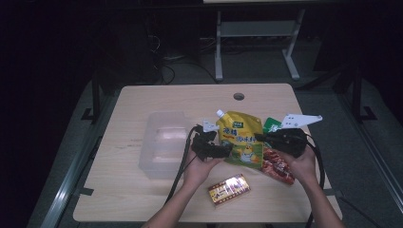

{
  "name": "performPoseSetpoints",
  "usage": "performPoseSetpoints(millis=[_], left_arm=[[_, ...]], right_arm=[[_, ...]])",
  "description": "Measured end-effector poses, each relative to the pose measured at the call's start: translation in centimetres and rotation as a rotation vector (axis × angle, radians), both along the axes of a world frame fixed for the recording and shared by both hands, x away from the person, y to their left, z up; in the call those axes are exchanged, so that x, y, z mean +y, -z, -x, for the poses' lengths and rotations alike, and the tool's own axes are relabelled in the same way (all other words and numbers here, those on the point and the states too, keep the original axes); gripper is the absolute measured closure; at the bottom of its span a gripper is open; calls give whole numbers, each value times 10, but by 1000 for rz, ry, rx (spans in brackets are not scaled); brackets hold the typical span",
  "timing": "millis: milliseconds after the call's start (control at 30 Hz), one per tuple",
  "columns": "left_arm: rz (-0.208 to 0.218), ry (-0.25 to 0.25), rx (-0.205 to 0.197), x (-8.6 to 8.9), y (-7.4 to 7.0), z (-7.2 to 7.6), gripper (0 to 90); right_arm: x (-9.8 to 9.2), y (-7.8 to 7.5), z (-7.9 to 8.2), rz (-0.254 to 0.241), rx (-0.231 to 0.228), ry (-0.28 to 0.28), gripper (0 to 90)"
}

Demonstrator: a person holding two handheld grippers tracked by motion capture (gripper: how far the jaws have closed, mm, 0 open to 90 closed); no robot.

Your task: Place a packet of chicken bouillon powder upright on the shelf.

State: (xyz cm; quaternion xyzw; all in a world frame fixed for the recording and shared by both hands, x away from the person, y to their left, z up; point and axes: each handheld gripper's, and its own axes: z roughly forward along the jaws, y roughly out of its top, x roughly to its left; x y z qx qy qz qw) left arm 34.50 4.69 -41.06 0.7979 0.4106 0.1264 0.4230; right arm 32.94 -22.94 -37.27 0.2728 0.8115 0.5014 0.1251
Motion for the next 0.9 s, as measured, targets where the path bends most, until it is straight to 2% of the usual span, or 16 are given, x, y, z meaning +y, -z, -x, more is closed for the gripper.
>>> performPoseSetpoints(millis=[67, 100, 167, 200, 367, 467, 500, 633, 733, 867, 900], left_arm=[[16, 16, -2, -1, 0, -1, 169], [17, 39, -2, -2, 1, -1, 169], [14, 55, 4, -3, 1, -1, 170], [19, 96, 0, -5, 1, 1, 172], [19, 132, 5, -9, 2, 3, 201], [17, 142, 18, -11, 3, 4, 213], [4, 140, 10, -12, 4, 5, 215], [10, 142, 10, -12, 4, 6, 224], [1, 148, 10, -12, 5, 7, 226], [-12, 148, 10, -12, 5, 9, 226], [-15, 146, 9, -10, 4, 9, 227]], right_arm=[[-5, 3, 3, -10, 17, -19, 893], [-8, 5, 6, -19, 25, -35, 891], [-10, 8, 7, -23, 32, -51, 889], [-11, 9, 8, -26, 39, -56, 889], [-13, 14, 10, -25, 55, -68, 885], [-13, 14, 10, -23, 63, -71, 877], [-11, 15, 9, -17, 64, -73, 868], [-8, 18, 7, -20, 87, -72, 827], [2, 21, 5, 6, 95, -54, 793], [7, 22, 3, 20, 109, -39, 815], [8, 22, 2, 21, 121, -25, 873]])
